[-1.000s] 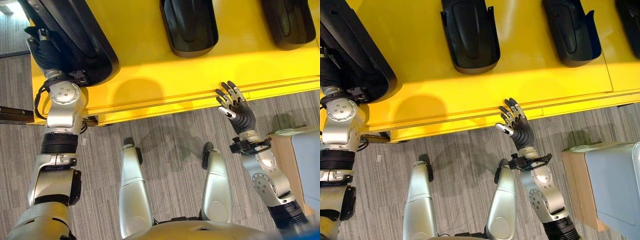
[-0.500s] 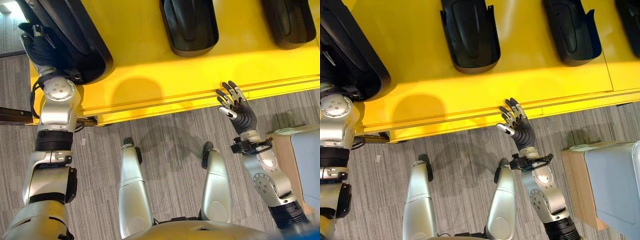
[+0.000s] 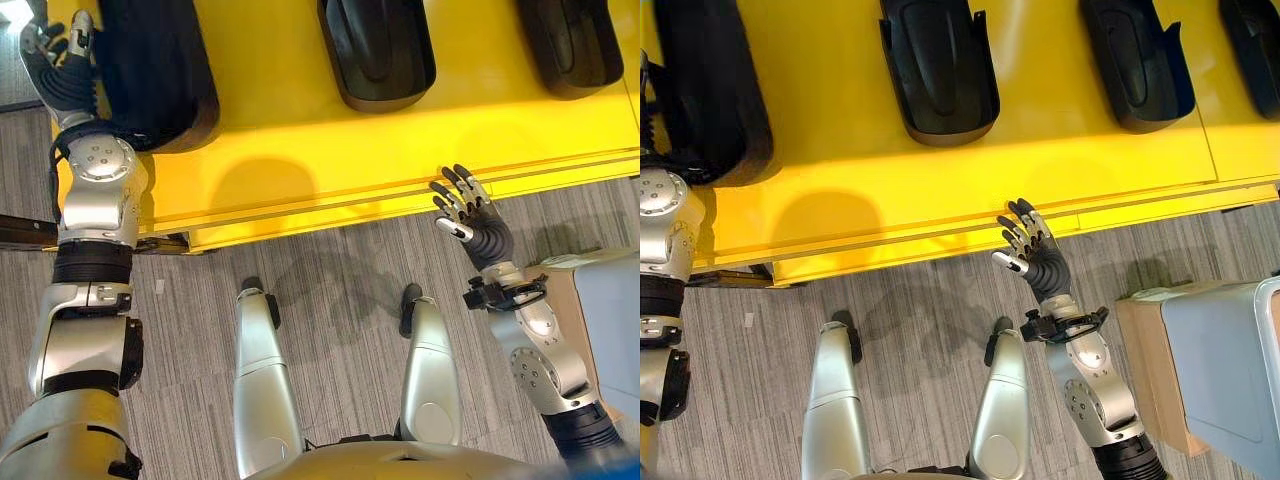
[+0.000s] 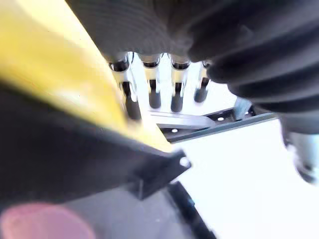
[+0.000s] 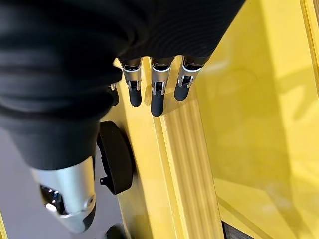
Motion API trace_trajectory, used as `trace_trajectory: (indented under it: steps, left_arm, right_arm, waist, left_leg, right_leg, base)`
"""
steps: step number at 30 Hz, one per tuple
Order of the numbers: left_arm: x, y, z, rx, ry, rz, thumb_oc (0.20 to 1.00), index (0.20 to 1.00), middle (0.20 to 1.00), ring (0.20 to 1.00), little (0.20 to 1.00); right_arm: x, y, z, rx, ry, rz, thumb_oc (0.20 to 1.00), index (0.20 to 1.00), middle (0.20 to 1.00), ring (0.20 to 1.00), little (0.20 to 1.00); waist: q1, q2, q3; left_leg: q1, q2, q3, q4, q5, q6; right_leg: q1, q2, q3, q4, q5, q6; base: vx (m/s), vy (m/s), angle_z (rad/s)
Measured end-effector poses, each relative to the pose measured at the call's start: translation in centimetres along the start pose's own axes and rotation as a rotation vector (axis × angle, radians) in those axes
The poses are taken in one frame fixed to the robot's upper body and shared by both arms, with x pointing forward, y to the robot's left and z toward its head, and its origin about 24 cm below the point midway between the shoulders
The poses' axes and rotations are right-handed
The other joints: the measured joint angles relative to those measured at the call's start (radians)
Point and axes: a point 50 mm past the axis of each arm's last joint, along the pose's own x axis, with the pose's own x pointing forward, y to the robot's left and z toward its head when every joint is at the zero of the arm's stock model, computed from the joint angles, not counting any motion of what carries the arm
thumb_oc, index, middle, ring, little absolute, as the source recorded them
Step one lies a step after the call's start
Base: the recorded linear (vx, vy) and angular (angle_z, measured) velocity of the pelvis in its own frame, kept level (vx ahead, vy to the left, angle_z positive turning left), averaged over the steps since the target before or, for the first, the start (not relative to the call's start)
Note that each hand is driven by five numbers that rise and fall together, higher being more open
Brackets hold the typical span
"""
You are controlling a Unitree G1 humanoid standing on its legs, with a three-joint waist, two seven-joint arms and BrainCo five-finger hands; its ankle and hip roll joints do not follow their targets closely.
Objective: Move parts from the plastic box to the shelf.
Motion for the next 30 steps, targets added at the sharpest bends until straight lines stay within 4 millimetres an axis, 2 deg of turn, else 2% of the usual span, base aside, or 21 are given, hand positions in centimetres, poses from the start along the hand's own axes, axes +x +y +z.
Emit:
trace_trajectory:
  steps: [14,21,25,30]
  left_arm:
    - [0.8,-0.1,-0.1,0.004,0.034,-0.002,1.0,1.0,1.0,1.0,1.0]
    - [1.3,0.0,1.1,-0.016,-0.001,0.003,1.0,1.0,1.0,1.0,1.0]
    - [1.5,0.8,3.3,-0.031,-0.106,0.001,1.0,1.0,1.0,1.0,1.0]
    - [1.0,0.6,6.0,-0.078,-0.236,-0.02,1.0,1.0,1.0,1.0,1.0]
  right_arm:
    - [-0.4,-0.2,-0.4,-0.032,0.047,0.015,1.0,1.0,1.0,1.0,1.0]
    - [-0.4,-0.2,-0.4,-0.034,0.045,0.014,1.0,1.0,1.0,1.0,1.0]
    - [-0.4,-0.4,-0.5,-0.036,0.048,0.008,1.0,1.0,1.0,1.0,1.0]
    - [-0.4,-0.9,-0.6,-0.043,0.053,-0.012,1.0,1.0,1.0,1.0,1.0]
  waist:
    - [0.001,0.005,0.003]
    - [0.0,0.008,0.005]
    - [0.005,0.009,0.006]
    - [0.016,0.011,0.007]
  left_leg:
    - [0.005,0.001,0.008,-0.002,0.0,0.0]
    - [0.008,0.001,0.008,-0.005,0.002,-0.001]
    - [0.016,0.001,0.008,-0.015,0.005,-0.005]
    - [0.031,0.002,0.008,-0.023,0.006,-0.007]
  right_leg:
    - [-0.014,-0.001,0.015,0.016,-0.002,0.004]
    - [-0.014,-0.001,0.016,0.019,-0.004,0.007]
    - [-0.012,-0.001,0.016,0.024,-0.007,0.01]
    - [-0.004,-0.002,0.016,0.031,-0.016,0.013]
  base:
    - [0.0,0.0,0.0]
    - [0.0,0.0,0.0]
    - [0.0,0.0,0.0]
    - [0.0,0.0,0.0]
